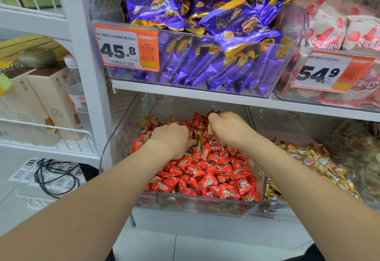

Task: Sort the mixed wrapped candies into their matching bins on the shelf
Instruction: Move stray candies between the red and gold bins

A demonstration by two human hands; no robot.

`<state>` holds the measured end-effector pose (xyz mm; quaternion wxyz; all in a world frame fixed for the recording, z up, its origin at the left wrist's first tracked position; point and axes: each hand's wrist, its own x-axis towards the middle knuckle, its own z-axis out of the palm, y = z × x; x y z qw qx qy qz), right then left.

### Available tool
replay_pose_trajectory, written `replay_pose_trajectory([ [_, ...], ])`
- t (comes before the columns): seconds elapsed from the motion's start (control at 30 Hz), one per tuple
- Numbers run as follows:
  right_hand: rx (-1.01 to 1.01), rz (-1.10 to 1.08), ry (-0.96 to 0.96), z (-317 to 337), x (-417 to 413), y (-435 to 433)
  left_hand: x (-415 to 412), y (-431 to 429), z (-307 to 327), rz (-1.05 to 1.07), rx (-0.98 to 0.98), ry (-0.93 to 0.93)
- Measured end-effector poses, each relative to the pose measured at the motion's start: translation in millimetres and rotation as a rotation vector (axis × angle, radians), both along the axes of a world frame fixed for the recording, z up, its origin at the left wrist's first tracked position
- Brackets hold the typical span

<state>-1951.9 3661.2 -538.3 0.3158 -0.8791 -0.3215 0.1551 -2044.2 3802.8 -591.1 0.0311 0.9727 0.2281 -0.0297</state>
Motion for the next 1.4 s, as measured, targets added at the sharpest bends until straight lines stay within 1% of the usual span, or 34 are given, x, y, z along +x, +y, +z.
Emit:
replay_pose_trajectory([
  [0.07,-0.058,0.017,-0.188,-3.5,1.9,2.0,2.6,-1.2,0.0,0.000,0.005,0.009],
  [0.1,-0.050,0.027,-0.239,-6.1,3.3,3.7,3.3,-0.6,1.1,0.003,-0.019,0.002],
  [0.13,-0.022,0.034,-0.236,-8.4,4.8,5.3,2.9,0.5,3.8,0.010,-0.056,-0.008],
  [0.17,0.018,0.053,-0.194,-9.7,4.9,6.9,1.8,2.1,7.5,0.017,-0.095,-0.021],
  [0.23,0.060,0.153,-0.152,-11.4,2.6,9.6,-3.1,5.2,16.2,0.031,-0.124,-0.063],
  [0.3,0.022,0.285,-0.248,-15.8,2.8,12.5,-10.0,9.9,23.1,0.058,-0.110,-0.119],
  [0.33,-0.051,0.331,-0.326,-19.9,4.3,13.7,-14.0,13.1,25.4,0.074,-0.115,-0.139],
  [0.4,-0.293,0.408,-0.468,-26.7,7.2,15.4,-21.7,20.0,27.9,0.106,-0.142,-0.159],
  [0.47,-0.564,0.479,-0.542,-27.7,7.4,17.1,-29.0,25.0,28.8,0.107,-0.148,-0.169],
  [0.5,-0.650,0.501,-0.546,-26.7,7.6,18.7,-32.0,26.2,28.6,0.093,-0.136,-0.174],
  [0.6,-0.771,0.525,-0.506,-25.1,9.4,26.8,-39.7,23.4,25.2,0.012,-0.070,-0.193],
  [0.67,-0.807,0.529,-0.487,-29.2,9.3,33.1,-41.7,18.7,22.4,-0.061,-0.028,-0.198],
  [0.73,-0.755,0.496,-0.491,-34.0,10.0,36.4,-41.2,14.6,19.2,-0.136,0.006,-0.152],
  [0.8,-0.652,0.462,-0.512,-38.1,11.7,34.5,-37.2,13.0,14.9,-0.171,0.022,-0.093],
  [0.97,-0.494,0.387,-0.542,-41.6,12.5,23.9,-23.0,9.9,11.0,-0.180,-0.010,0.080],
  [1.03,-0.337,0.353,-0.439,-39.4,13.4,20.1,-20.1,7.0,10.6,-0.175,-0.001,0.097],
  [1.13,-0.112,0.262,-0.217,-29.1,14.6,11.7,-14.8,4.2,8.8,-0.160,0.023,0.057],
  [1.27,0.011,0.122,-0.033,-17.2,8.4,-6.1,-12.3,3.6,5.5,-0.151,-0.039,0.007],
  [1.4,0.113,0.033,0.166,-8.9,3.7,-17.2,-17.9,16.3,6.4,-0.098,-0.207,-0.028],
])
